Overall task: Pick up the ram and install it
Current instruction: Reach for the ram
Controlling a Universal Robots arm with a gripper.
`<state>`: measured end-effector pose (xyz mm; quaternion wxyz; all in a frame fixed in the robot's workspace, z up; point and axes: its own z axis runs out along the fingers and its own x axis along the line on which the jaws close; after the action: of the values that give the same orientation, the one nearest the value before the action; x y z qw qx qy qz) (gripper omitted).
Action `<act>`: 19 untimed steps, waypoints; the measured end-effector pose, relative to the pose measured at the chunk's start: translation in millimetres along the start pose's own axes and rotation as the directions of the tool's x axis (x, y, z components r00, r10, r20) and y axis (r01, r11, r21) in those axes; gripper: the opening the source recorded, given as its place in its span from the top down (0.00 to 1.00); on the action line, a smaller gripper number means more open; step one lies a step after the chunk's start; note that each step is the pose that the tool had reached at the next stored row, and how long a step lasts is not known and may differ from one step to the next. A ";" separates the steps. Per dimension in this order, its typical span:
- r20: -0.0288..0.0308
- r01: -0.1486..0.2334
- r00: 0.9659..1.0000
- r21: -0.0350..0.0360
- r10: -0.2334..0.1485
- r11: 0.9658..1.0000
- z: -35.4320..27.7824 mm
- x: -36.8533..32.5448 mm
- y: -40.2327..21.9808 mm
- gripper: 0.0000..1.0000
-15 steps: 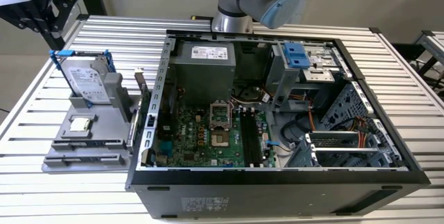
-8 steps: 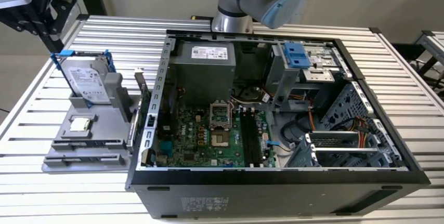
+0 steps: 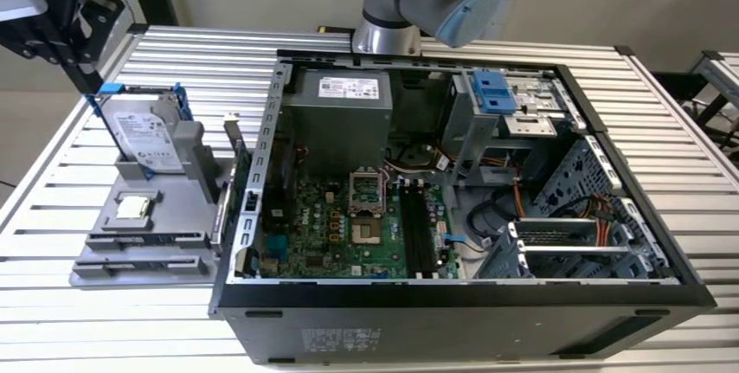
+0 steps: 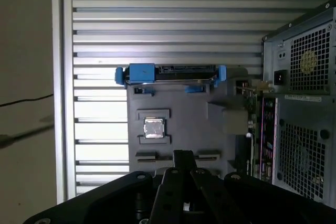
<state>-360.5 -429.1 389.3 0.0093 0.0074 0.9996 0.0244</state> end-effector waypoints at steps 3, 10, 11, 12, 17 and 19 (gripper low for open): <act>-0.001 0.000 1.000 0.000 0.000 1.000 0.2 -0.1 -3.1 1.00; -0.002 0.000 1.000 0.000 0.000 1.000 0.5 -0.2 -13.1 1.00; -0.002 0.000 1.000 0.000 0.000 1.000 0.5 -0.2 -14.7 1.00; -0.002 0.000 1.000 0.000 0.000 1.000 0.5 -0.2 -16.4 1.00; -0.002 0.000 1.000 0.000 0.000 1.000 0.7 -0.3 -24.7 1.00; -0.003 0.000 1.000 0.000 0.000 1.000 0.7 -0.4 -27.6 1.00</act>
<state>-360.5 -456.6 387.2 0.0080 0.0074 0.9996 0.0243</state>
